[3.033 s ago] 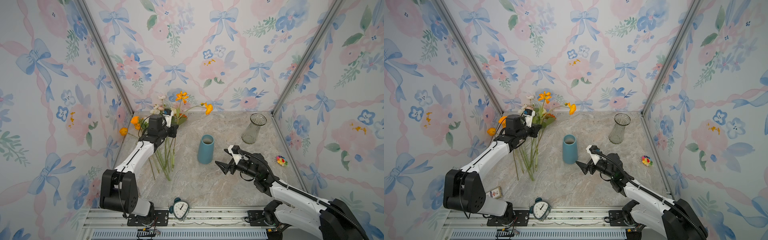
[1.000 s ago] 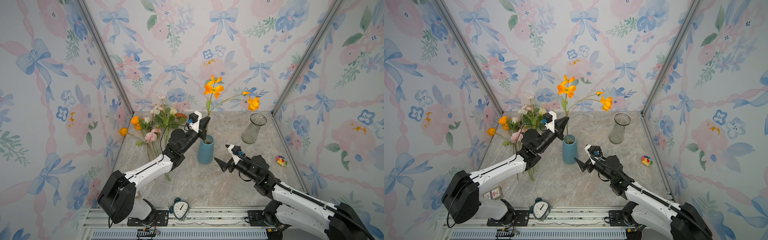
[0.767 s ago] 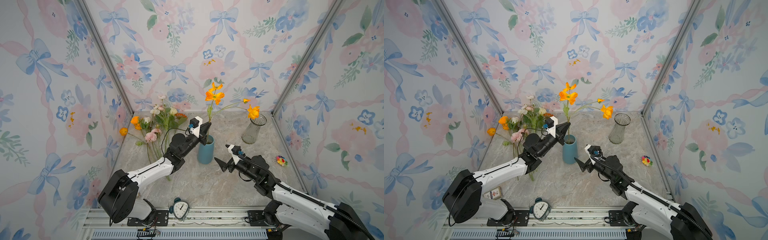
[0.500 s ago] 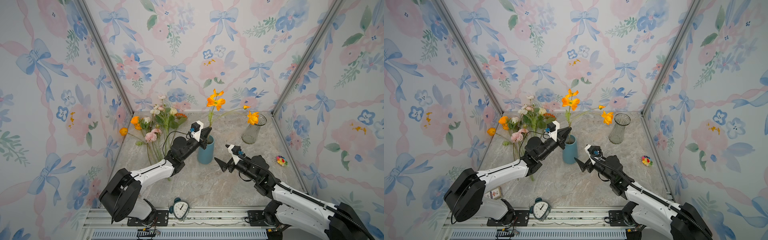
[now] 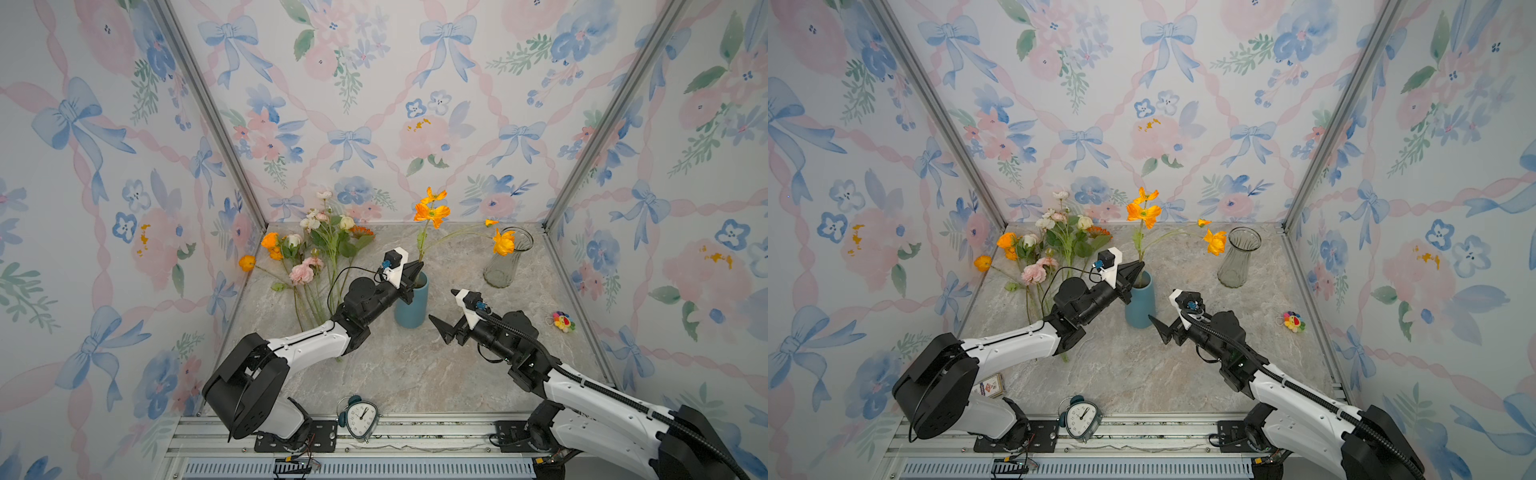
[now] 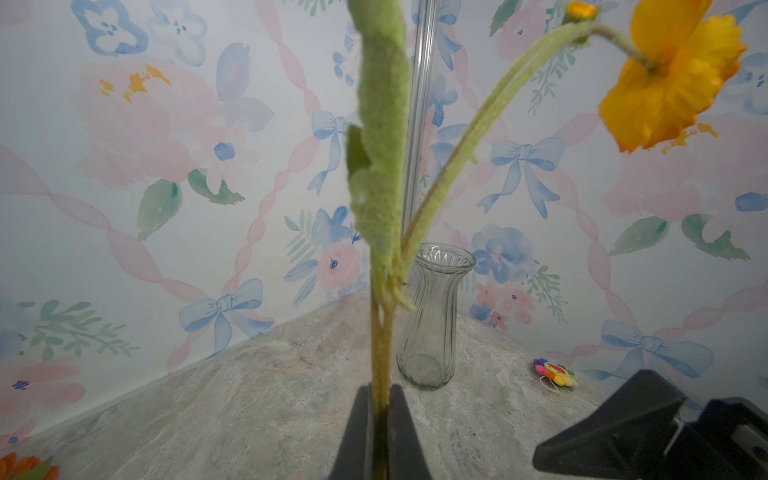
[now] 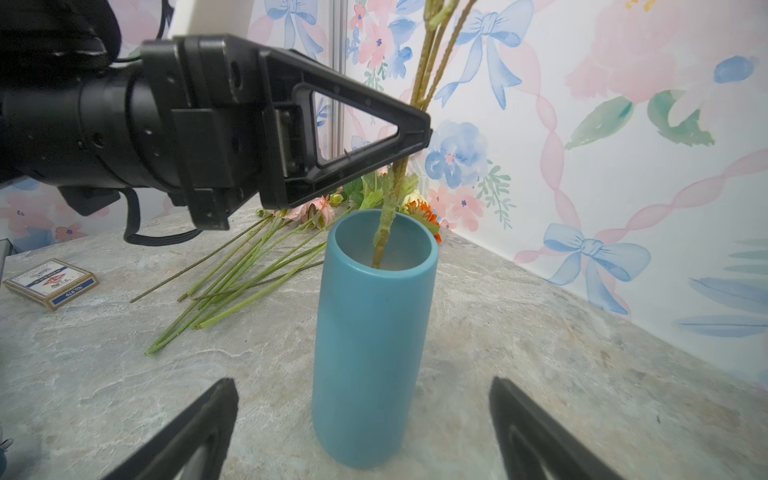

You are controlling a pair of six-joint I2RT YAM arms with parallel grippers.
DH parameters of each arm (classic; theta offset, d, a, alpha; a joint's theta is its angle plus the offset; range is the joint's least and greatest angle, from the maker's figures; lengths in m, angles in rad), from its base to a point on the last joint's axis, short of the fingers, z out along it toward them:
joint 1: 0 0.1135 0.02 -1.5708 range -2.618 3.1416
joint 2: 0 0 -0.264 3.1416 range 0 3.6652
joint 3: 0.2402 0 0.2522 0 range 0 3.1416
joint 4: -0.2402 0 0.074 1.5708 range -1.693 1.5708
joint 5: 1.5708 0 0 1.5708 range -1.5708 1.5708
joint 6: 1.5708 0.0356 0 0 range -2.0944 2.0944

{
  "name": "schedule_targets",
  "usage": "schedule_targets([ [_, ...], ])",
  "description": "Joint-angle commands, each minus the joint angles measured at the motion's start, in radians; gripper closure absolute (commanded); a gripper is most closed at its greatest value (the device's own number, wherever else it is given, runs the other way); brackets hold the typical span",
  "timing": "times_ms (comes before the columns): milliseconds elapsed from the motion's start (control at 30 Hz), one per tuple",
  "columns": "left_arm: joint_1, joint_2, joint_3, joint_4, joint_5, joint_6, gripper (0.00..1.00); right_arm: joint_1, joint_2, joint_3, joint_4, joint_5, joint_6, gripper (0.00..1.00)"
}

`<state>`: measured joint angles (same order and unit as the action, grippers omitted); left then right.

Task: Arrange the flowers into the vase
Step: 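Lower the poppy stems into the teal vase and open the left gripper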

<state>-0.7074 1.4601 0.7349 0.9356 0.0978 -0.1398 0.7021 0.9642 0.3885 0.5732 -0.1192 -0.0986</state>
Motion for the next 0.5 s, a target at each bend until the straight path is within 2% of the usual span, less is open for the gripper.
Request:
schedule_targets([
  [0, -0.007, 0.016, 0.000, 0.011, 0.014, -0.025, 0.92, 0.010, -0.007, 0.001, 0.014, -0.006, -0.017, 0.03],
  [467, -0.007, 0.012, 0.031, -0.074, -0.007, -0.028, 0.76, 0.010, -0.001, 0.001, 0.016, -0.009, -0.016, 0.03],
])
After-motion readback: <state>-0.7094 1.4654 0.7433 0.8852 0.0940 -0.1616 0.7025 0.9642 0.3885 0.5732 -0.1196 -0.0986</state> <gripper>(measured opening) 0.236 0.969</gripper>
